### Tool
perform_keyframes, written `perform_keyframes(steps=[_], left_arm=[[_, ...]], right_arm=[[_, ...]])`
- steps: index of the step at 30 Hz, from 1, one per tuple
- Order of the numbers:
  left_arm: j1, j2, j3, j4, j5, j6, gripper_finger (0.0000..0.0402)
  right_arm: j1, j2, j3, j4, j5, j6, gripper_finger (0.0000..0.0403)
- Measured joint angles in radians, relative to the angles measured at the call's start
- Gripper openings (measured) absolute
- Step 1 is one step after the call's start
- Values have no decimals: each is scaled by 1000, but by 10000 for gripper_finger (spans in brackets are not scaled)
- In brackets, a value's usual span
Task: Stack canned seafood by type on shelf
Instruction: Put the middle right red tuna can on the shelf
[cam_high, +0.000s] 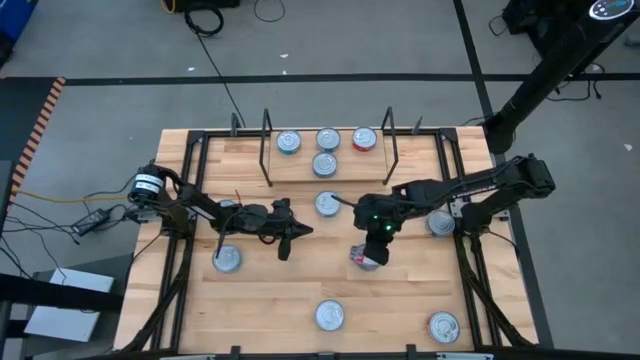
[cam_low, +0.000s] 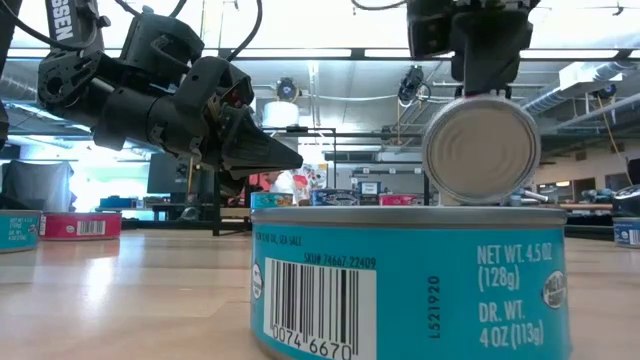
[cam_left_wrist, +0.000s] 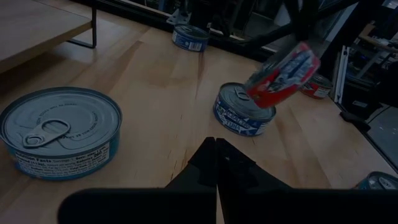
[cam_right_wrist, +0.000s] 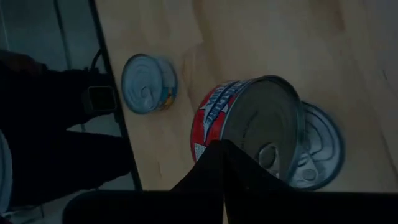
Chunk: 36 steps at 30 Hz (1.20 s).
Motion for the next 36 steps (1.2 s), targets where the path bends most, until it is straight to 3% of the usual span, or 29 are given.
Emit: perform_keyframes(steps=[13, 21, 27, 36], left_arm=[[0, 0, 0, -1, 0, 0, 1], [0, 0, 0, -3, 0, 0, 1], [0, 0, 0, -5, 0, -15, 1], [-23, 0, 0, -8, 20, -21, 1]], right_arm=[[-47, -1, -35, 13, -82, 47, 0], [-70, 7, -35, 1, -70, 14, 1], [-40, 0, -23, 1, 36, -87, 41], [152, 40, -12, 127, 302, -137, 131]])
